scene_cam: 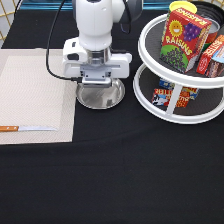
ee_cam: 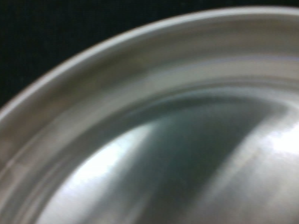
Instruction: Arrange plate and fork
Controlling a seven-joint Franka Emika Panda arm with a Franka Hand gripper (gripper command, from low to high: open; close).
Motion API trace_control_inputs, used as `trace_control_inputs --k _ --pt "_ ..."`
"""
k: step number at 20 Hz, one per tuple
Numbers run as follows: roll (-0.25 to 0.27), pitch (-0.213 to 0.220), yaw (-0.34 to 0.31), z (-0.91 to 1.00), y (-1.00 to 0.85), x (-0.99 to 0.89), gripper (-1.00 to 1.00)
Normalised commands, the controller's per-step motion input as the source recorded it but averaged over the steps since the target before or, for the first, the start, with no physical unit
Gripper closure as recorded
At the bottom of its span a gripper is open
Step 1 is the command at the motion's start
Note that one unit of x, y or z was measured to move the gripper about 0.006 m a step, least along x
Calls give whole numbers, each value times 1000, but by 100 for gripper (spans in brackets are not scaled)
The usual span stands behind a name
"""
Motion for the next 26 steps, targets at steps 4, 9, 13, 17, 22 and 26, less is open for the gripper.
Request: trace_control_inputs --k 4,9,13,17,22,26 --pt "140 29 1 -188 -179 241 -100" --pt "140 39 0 -126 -255 136 -100" --pt "138 50 0 -11 -329 139 -100" --pt "124 64 0 131 -441 311 -100" --pt "120 67 0 162 -631 381 -100" --pt "126 64 0 88 -746 256 -100"
